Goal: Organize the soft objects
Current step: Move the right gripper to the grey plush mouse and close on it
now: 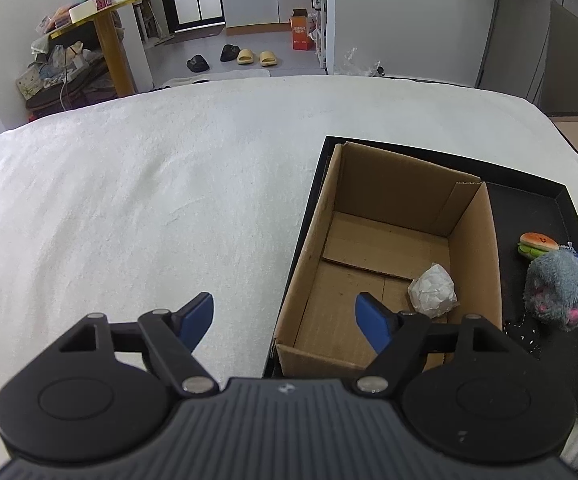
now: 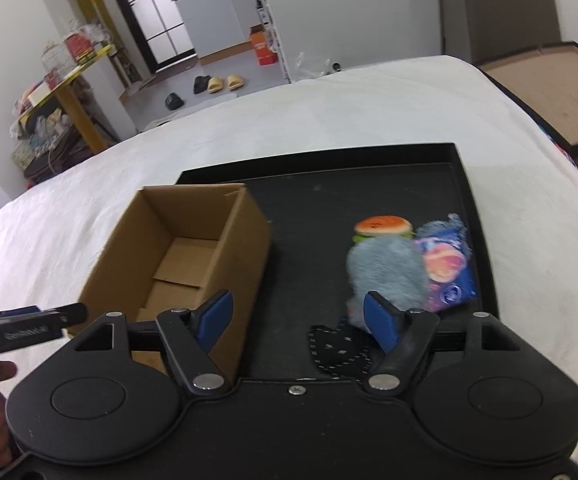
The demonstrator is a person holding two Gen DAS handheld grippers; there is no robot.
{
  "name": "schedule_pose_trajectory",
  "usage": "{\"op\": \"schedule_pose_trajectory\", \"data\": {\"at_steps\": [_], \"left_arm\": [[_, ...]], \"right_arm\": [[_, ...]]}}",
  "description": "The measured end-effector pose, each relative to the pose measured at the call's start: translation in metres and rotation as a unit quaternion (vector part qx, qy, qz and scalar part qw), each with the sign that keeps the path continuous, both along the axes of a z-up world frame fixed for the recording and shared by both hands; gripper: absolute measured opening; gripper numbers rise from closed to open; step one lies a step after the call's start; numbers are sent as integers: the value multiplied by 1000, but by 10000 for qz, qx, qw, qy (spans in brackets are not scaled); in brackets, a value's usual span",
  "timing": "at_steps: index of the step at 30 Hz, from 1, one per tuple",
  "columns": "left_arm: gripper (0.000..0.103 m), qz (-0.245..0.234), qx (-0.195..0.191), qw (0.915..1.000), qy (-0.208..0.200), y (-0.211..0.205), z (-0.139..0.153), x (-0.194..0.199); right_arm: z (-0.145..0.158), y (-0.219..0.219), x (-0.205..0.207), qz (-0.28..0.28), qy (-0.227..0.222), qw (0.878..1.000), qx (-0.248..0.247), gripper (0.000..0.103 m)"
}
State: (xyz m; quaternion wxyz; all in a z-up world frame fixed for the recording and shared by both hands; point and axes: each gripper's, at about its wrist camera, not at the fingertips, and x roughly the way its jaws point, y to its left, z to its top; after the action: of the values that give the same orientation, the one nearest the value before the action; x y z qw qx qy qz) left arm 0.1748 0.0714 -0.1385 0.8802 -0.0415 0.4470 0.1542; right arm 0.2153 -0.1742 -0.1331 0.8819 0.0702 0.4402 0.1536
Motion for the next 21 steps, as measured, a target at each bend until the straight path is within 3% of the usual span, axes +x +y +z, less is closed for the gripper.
{"op": "schedule_pose_trajectory", "data": {"at_steps": [14,19,21], "left_arm": [[77,-64,152,9993,334,-14,-4,12],[77,-16,235,9989,408,-19,-6,18],[77,-24,285,9985,460,-22,-7,21]], "right_arm": [[-49,-39,7,-268,-384,9987,181,72],[-59,-37,6,-259,-873,9958,-91,72],[-66,-35,11,-253,-851,9960,-129,72]]}}
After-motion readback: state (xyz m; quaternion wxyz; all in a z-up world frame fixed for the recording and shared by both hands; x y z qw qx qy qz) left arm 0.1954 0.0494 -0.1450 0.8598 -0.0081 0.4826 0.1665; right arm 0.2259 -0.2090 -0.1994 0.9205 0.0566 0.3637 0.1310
